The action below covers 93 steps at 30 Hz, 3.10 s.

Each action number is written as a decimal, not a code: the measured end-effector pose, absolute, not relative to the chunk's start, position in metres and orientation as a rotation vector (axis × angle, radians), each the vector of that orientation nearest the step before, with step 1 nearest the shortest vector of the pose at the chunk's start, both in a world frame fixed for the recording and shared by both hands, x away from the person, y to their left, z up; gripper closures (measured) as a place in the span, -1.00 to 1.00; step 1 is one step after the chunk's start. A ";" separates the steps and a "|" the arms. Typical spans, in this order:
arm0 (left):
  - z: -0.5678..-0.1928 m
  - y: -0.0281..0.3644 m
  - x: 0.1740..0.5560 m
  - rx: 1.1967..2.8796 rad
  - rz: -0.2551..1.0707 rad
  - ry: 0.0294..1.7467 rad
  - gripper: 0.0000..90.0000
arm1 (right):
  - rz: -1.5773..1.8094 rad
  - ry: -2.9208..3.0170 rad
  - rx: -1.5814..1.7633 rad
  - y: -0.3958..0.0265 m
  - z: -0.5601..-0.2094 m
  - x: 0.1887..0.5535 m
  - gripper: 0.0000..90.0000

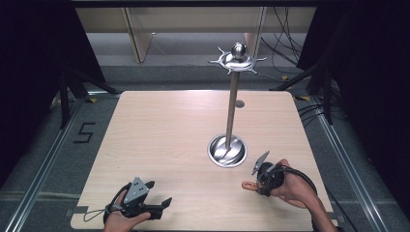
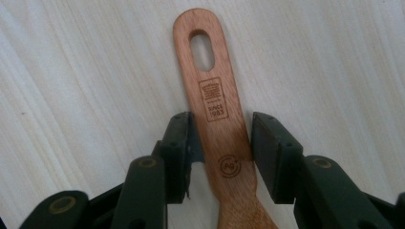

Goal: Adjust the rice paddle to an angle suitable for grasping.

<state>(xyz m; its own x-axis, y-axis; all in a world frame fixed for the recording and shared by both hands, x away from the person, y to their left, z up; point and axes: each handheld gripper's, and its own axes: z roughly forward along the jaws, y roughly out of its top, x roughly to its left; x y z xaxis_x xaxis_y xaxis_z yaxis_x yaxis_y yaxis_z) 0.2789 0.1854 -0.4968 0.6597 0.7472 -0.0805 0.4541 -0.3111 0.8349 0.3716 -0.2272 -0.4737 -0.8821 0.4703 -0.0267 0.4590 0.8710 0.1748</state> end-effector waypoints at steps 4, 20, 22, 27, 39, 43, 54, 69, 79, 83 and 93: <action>-0.497 0.185 0.278 1.964 0.401 0.944 -0.66 | 0.230 2.990 0.685 -0.223 -0.473 0.371 0.47; -0.497 0.186 0.278 1.969 0.407 0.940 -0.66 | 0.234 2.934 0.696 -0.228 -0.466 0.364 0.47; -0.496 0.186 0.279 1.975 0.411 0.933 -0.66 | 0.273 2.919 0.709 -0.232 -0.462 0.362 0.47; -0.497 0.185 0.278 1.959 0.396 0.949 -0.66 | 0.383 2.842 0.697 -0.242 -0.448 0.355 0.47; -0.497 0.184 0.277 1.933 0.393 0.961 -0.66 | 0.562 2.716 0.675 -0.261 -0.421 0.348 0.49; -0.497 0.184 0.277 1.943 0.396 0.957 -0.66 | 0.585 2.683 0.729 -0.265 -0.414 0.343 0.49; -0.496 0.185 0.278 1.954 0.396 0.953 -0.66 | 0.706 2.586 0.762 -0.275 -0.398 0.341 0.49; -0.497 0.184 0.278 1.940 0.392 0.956 -0.66 | 0.899 2.491 0.790 -0.274 -0.377 0.350 0.49; -0.496 0.187 0.279 1.987 0.413 0.929 -0.66 | 0.981 2.459 0.754 -0.268 -0.361 0.352 0.49; -0.496 0.186 0.278 1.968 0.406 0.942 -0.66 | 1.045 2.418 0.722 -0.265 -0.352 0.355 0.49; -0.496 0.186 0.279 1.964 0.406 0.930 -0.66 | 1.122 2.347 0.693 -0.265 -0.327 0.357 0.49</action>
<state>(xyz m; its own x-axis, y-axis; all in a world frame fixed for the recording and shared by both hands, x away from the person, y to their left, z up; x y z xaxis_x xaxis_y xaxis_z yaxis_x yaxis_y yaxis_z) 0.2787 0.1858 -0.4963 0.6632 0.7445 -0.0766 0.4497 -0.3146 0.8359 0.3572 -0.2653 -0.3271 -0.7749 0.6075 -0.1746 0.2456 0.5439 0.8024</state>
